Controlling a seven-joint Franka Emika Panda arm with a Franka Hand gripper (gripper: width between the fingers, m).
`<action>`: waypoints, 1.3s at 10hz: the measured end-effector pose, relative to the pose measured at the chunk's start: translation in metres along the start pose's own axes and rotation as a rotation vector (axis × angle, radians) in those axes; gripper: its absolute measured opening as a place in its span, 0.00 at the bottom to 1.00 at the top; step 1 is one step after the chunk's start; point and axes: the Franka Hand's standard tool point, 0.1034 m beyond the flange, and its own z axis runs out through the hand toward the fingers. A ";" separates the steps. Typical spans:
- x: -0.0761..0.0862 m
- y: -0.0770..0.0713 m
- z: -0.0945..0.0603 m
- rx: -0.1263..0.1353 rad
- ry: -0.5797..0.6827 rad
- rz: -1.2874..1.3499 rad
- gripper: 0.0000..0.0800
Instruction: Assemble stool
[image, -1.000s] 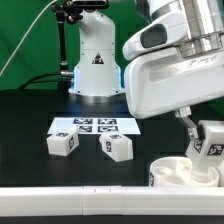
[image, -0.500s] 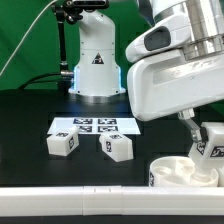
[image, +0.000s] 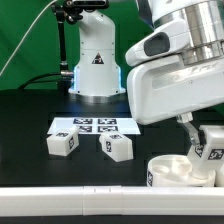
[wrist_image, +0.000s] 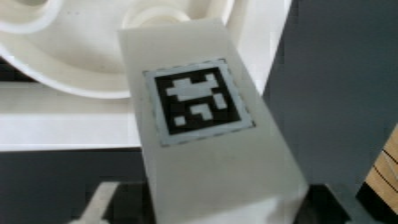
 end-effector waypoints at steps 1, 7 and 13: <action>-0.001 0.000 0.000 -0.001 0.000 0.000 0.45; 0.000 0.005 0.000 -0.005 0.017 0.007 0.45; 0.000 0.005 0.000 -0.021 0.074 0.006 0.45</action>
Offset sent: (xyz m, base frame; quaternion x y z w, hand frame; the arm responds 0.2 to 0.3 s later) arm 0.0000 0.0000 0.0000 0.0000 0.0000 0.0000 1.0000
